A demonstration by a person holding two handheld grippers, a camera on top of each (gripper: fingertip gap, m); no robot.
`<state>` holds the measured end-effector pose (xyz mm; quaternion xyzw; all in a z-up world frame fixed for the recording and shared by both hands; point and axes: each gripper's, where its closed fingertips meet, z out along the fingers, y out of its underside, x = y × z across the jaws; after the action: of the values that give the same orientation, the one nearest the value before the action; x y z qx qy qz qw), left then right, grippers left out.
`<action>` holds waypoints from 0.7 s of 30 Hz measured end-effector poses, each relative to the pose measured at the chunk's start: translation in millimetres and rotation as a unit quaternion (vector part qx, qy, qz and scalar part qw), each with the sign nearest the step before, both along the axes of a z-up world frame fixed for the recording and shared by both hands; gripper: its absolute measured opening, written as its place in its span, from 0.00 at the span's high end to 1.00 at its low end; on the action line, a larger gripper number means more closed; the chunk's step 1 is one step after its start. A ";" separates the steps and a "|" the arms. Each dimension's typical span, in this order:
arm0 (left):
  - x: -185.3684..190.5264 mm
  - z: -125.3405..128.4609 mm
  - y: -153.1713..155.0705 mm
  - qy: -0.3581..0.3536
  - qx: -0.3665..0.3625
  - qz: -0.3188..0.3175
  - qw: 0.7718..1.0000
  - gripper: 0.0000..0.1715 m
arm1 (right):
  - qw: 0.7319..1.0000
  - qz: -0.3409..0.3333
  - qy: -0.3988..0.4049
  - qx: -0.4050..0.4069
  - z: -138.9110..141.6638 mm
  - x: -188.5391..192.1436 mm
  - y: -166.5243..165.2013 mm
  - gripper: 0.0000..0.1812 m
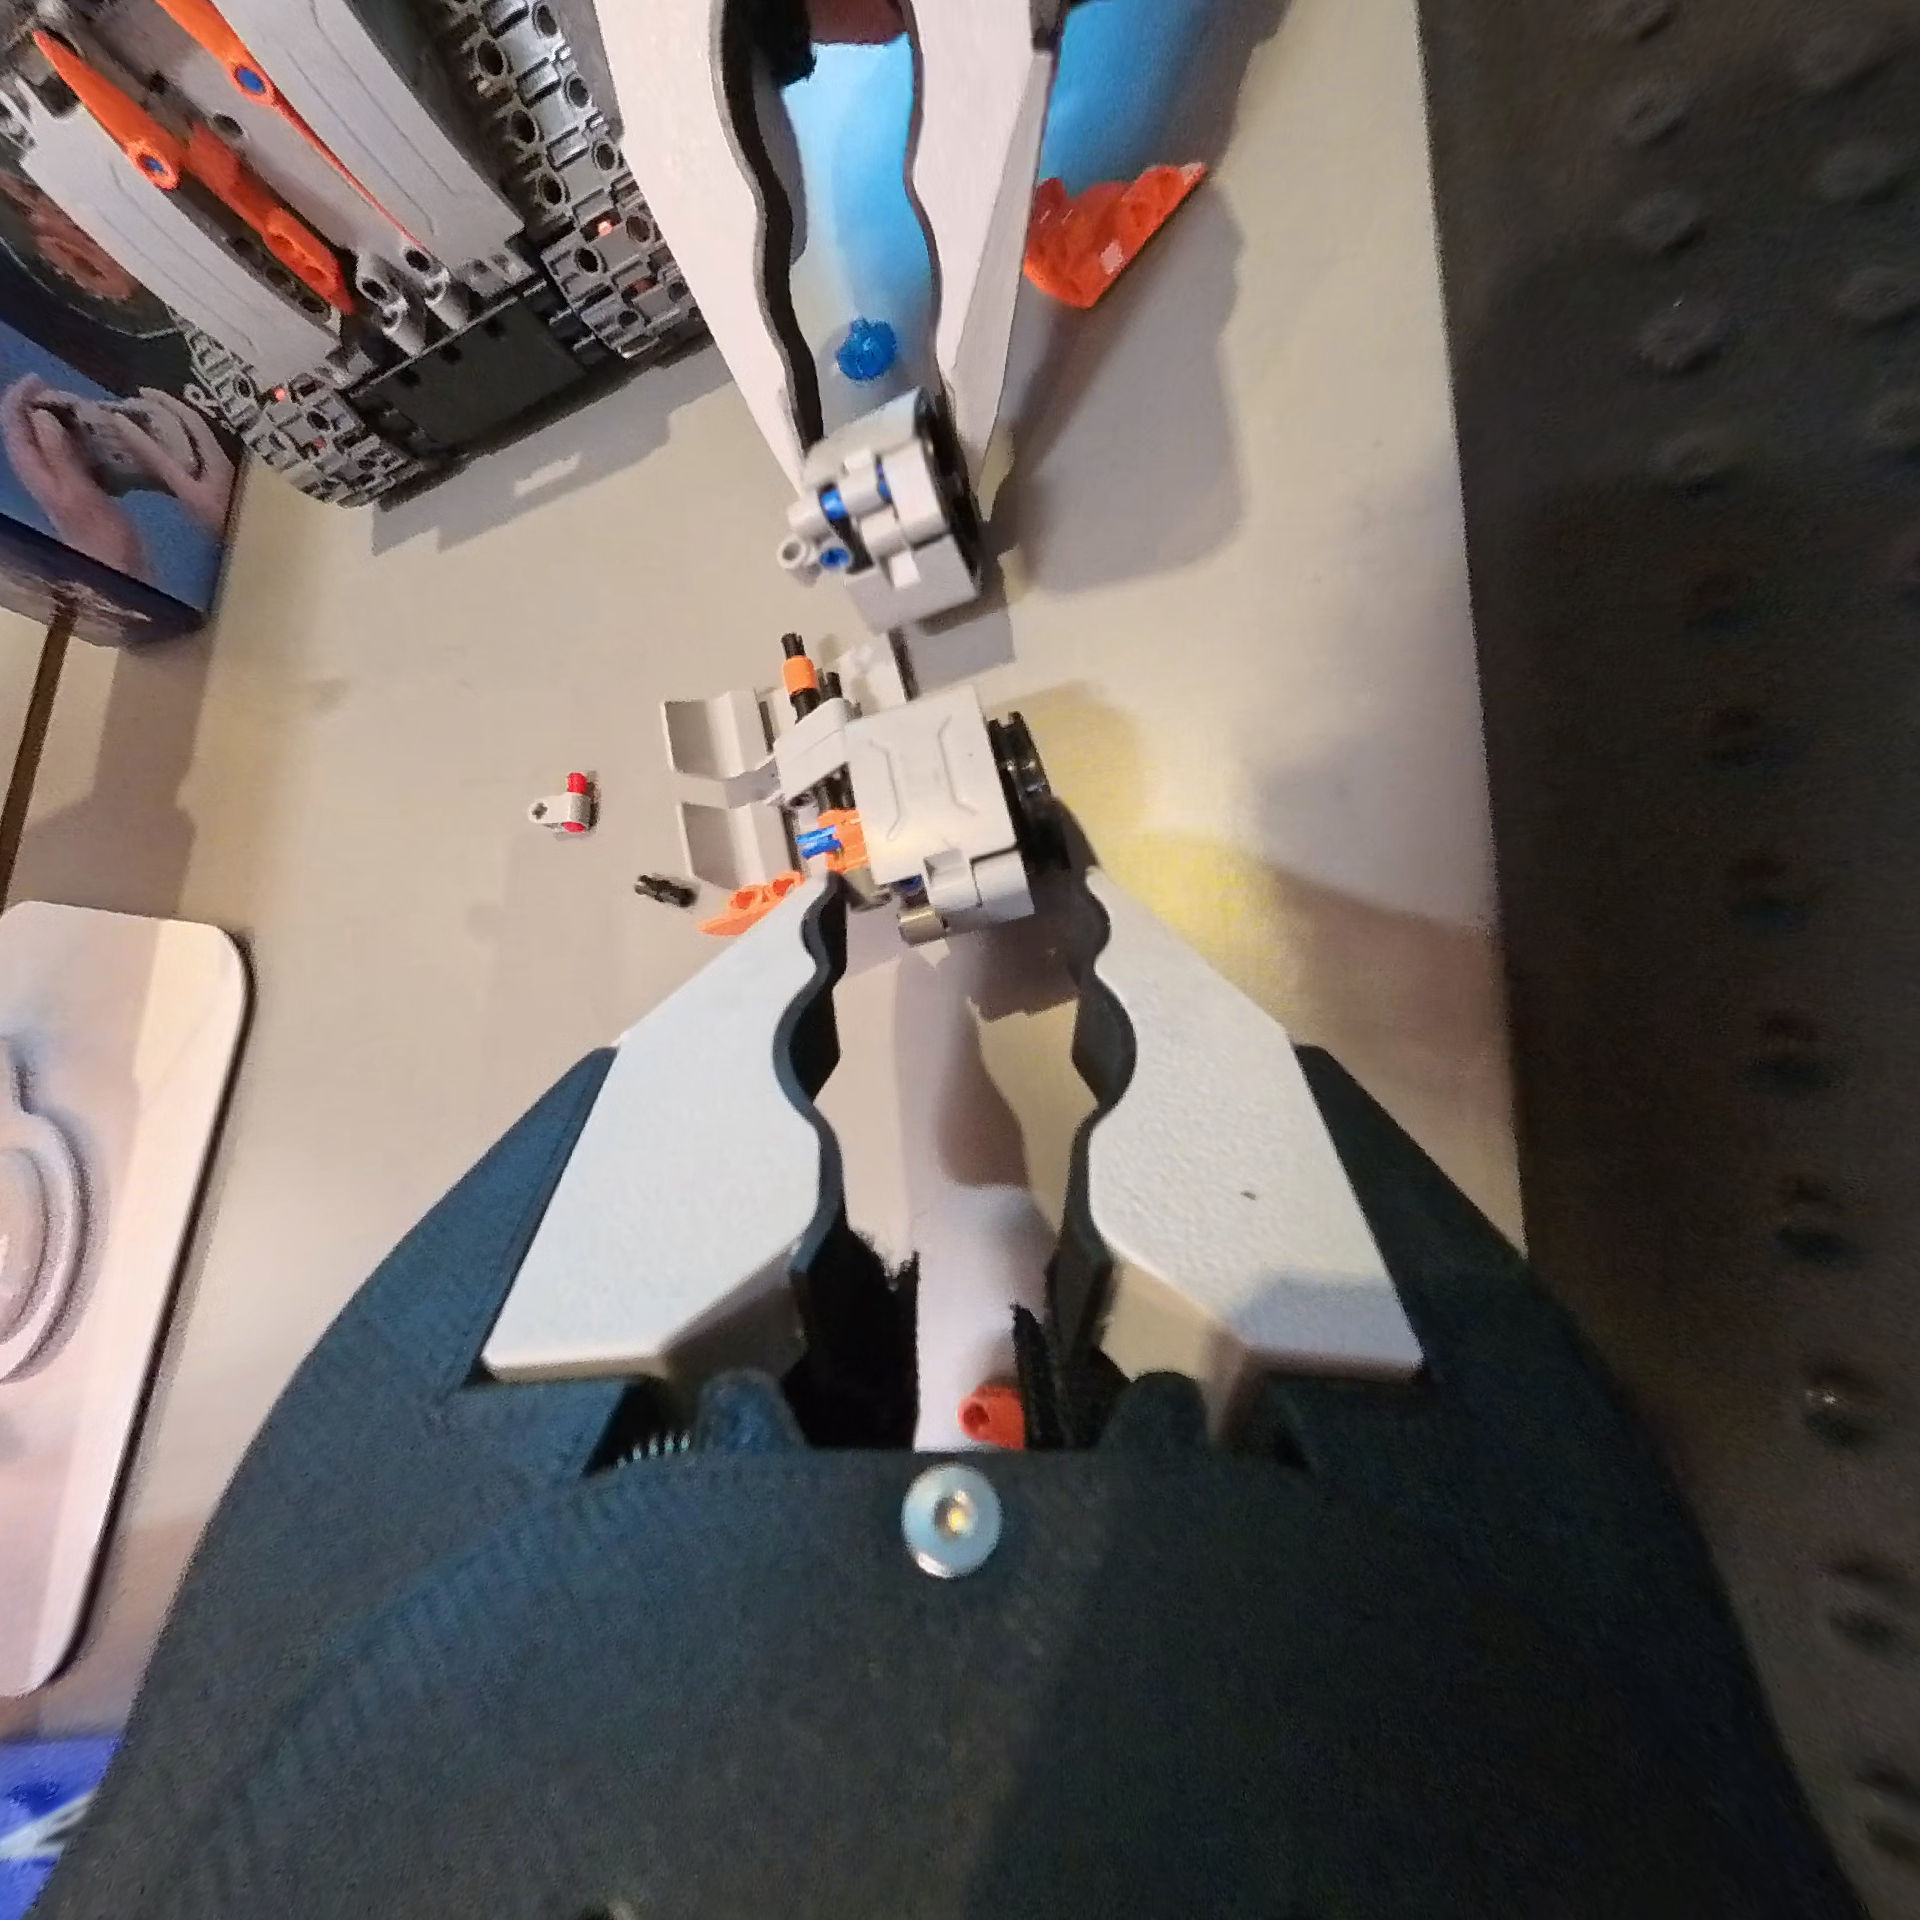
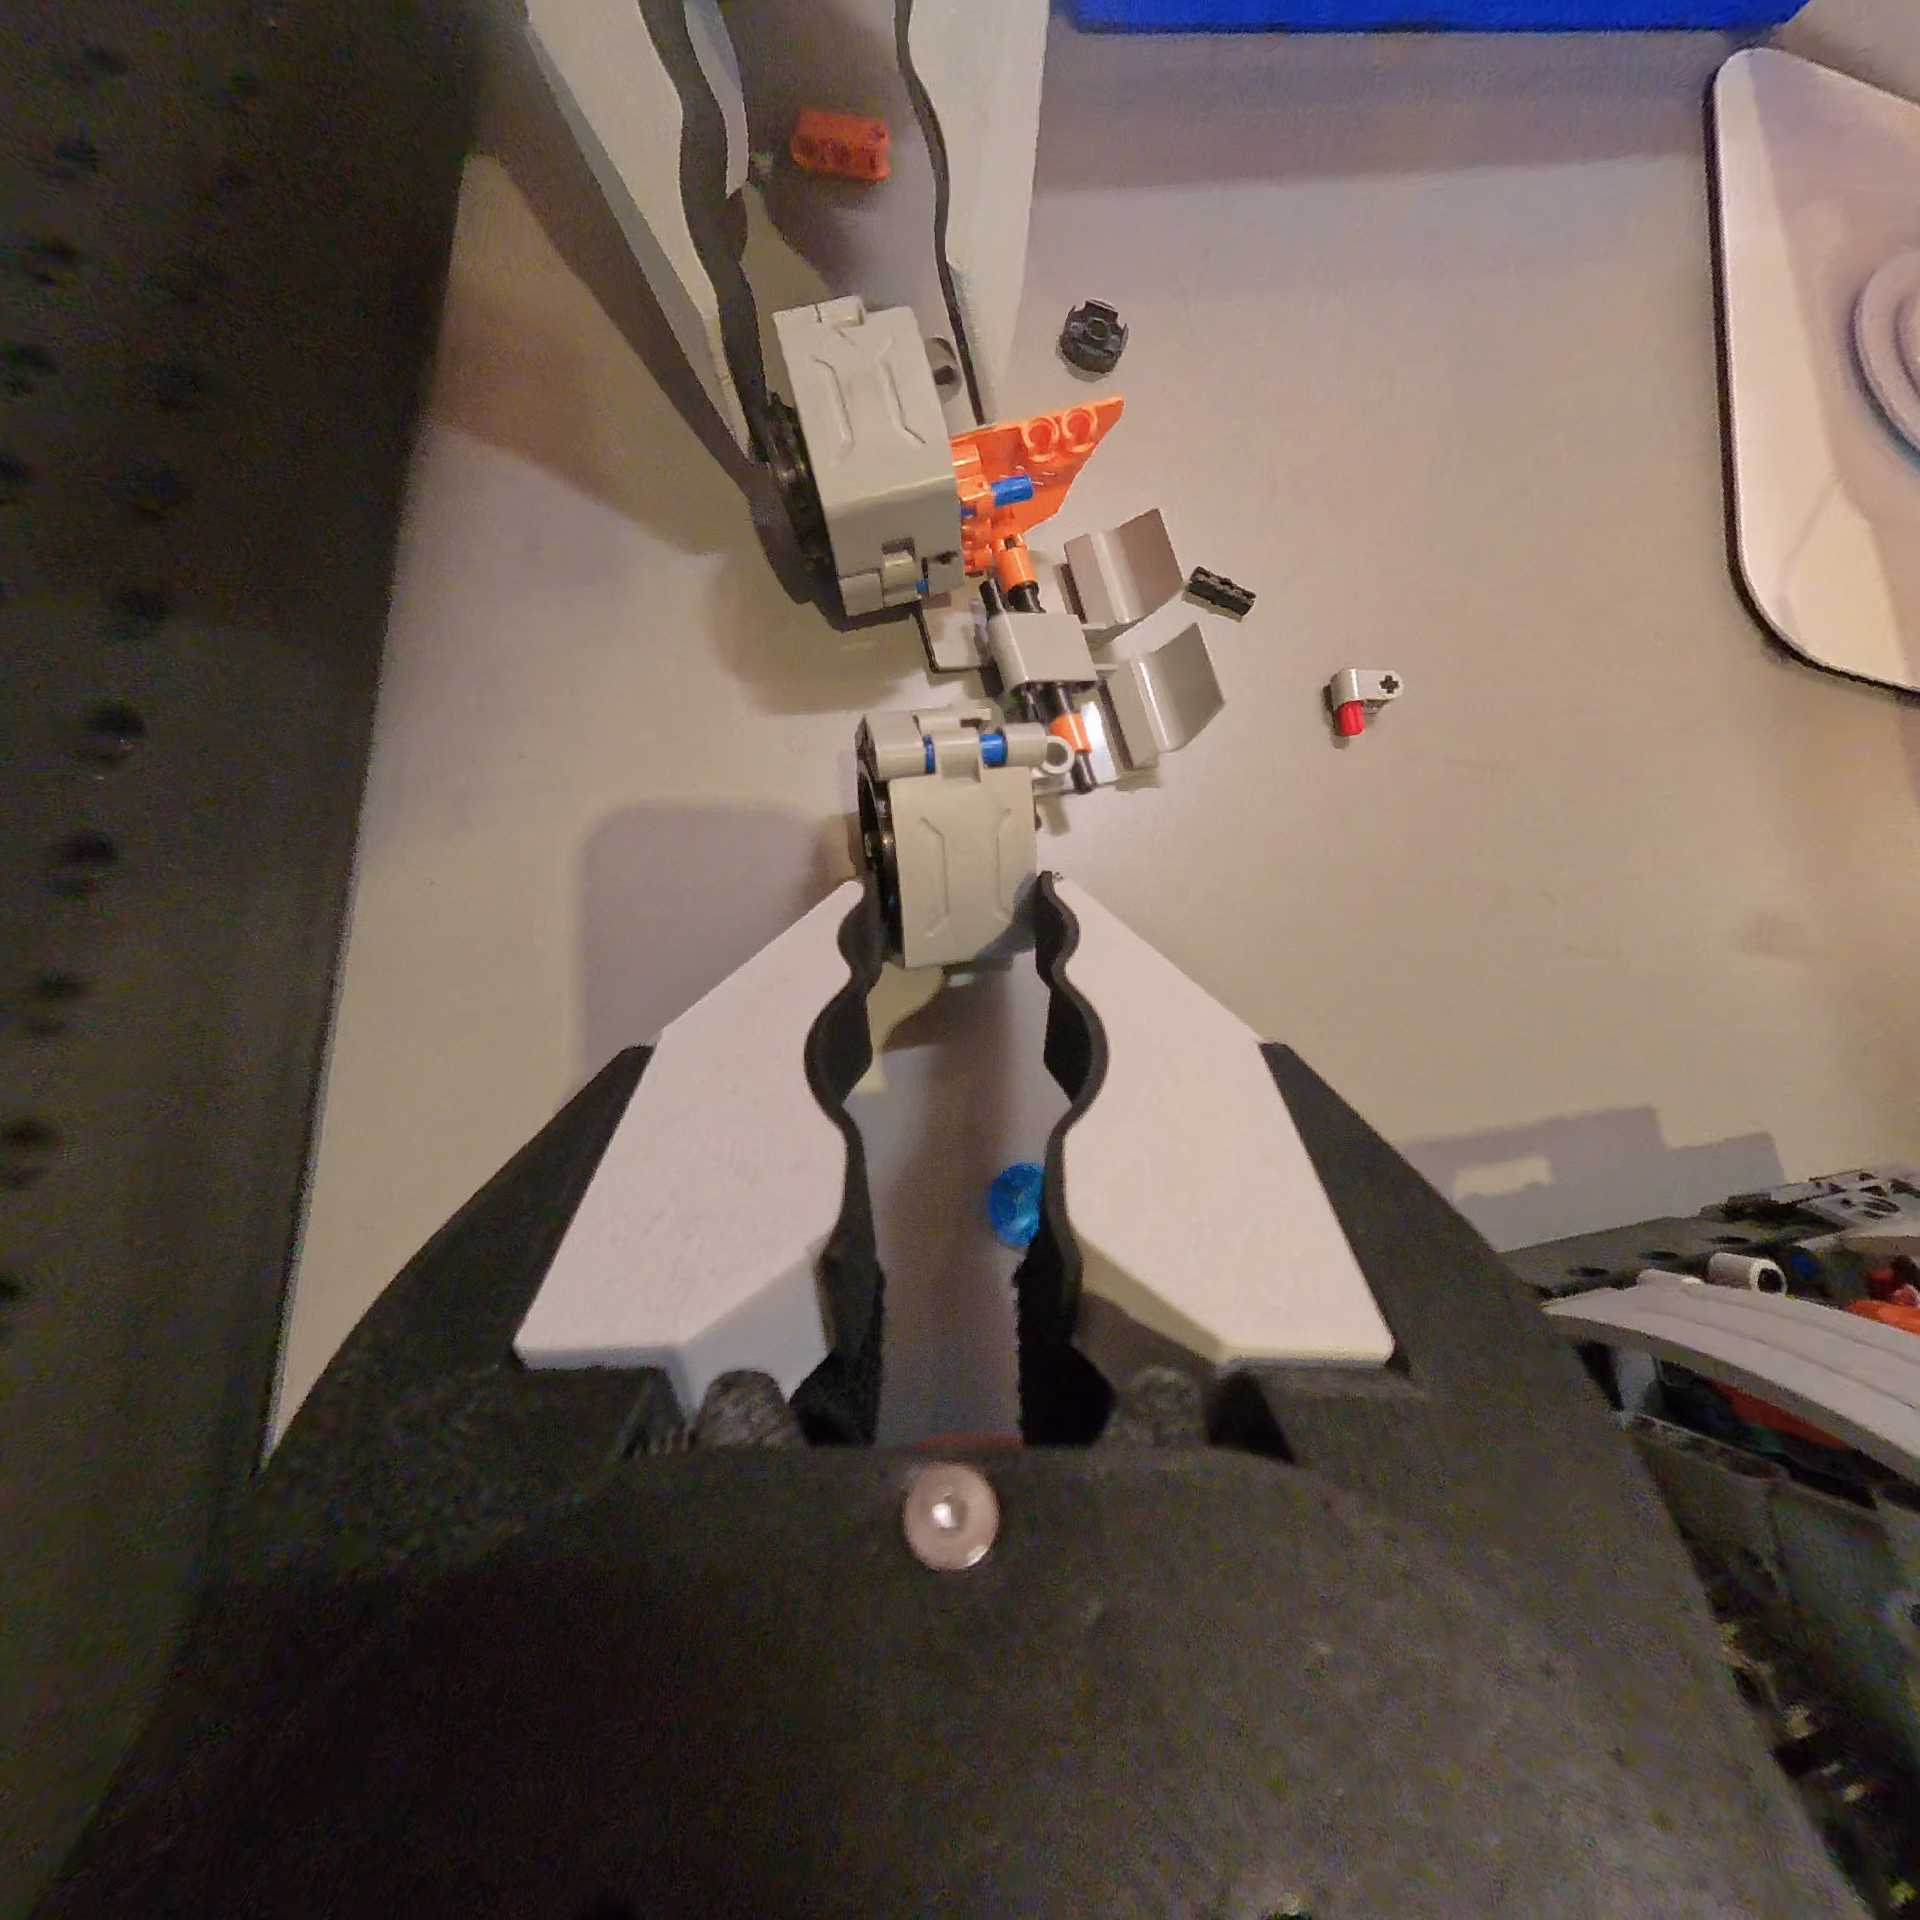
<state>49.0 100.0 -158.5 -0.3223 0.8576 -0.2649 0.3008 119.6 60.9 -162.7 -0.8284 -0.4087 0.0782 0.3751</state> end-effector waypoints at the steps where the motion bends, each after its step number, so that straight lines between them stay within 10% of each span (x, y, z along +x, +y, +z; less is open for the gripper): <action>1: 1.3 0.3 -1.0 0.003 -0.007 0.001 1.000 0.77 | 1.000 0.001 -0.001 -0.001 -0.4 -0.8 -0.2 0.85; 21: 4.8 1.6 10.6 0.006 -0.046 0.024 0.999 0.76 | 1.000 0.003 0.000 0.005 3.4 2.2 -0.1 0.81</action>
<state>53.8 110.6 -156.9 -0.3580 0.8382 -0.2950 0.2867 121.8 60.8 -159.3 -0.8251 -0.4117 0.0768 0.3792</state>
